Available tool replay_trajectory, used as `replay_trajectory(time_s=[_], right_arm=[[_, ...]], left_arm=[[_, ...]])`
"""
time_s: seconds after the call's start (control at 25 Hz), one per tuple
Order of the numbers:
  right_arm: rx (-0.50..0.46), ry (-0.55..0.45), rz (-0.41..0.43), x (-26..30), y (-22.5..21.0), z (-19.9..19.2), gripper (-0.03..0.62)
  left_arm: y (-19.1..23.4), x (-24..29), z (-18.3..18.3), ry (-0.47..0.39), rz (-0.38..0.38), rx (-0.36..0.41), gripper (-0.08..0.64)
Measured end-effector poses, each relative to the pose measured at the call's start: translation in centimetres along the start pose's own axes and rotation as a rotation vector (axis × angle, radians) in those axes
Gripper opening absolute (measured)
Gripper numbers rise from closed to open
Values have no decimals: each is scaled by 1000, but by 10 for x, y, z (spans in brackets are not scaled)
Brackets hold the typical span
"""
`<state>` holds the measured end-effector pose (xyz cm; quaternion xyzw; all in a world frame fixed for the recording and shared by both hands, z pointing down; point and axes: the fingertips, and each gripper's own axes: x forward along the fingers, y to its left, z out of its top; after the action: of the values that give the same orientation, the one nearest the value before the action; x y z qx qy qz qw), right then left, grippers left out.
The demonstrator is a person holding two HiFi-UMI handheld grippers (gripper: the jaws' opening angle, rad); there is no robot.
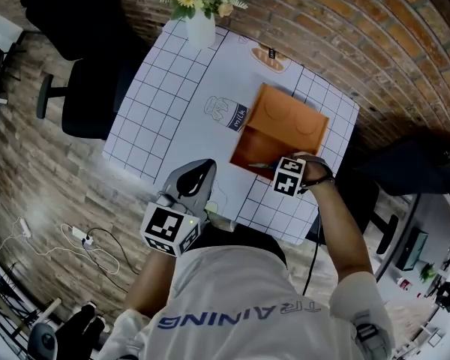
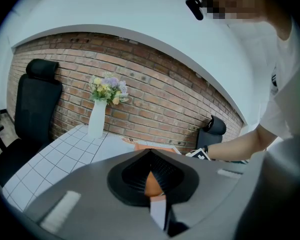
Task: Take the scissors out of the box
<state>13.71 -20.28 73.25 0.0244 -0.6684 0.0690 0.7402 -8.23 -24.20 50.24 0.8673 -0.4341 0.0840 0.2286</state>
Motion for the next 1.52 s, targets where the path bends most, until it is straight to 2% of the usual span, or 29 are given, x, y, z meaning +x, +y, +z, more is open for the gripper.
replay_trajectory(time_s=[0.28,0.48,0.64,0.8,1.04,1.52], right_arm=[[-3,23,-15,1,-2,1,113],[4,-8,-14,0,-4,1,105],[-15,-22,-45,-4,-3,2,104],[11,-68,-74,-18,-6,5,103],[121,-191,-118,-46,-9,6,103],[461,-578,-337,-136,-28,6,103]], left_arm=[[-3,2,4,-7,-16,-4,0],[-6,6,4,-2,-23,1,0],[-8,8,5,-1,-27,3,0],[-8,9,6,2,-28,9,0],[-14,12,10,-2,-41,21,0],[-34,17,26,-20,-86,44,0]])
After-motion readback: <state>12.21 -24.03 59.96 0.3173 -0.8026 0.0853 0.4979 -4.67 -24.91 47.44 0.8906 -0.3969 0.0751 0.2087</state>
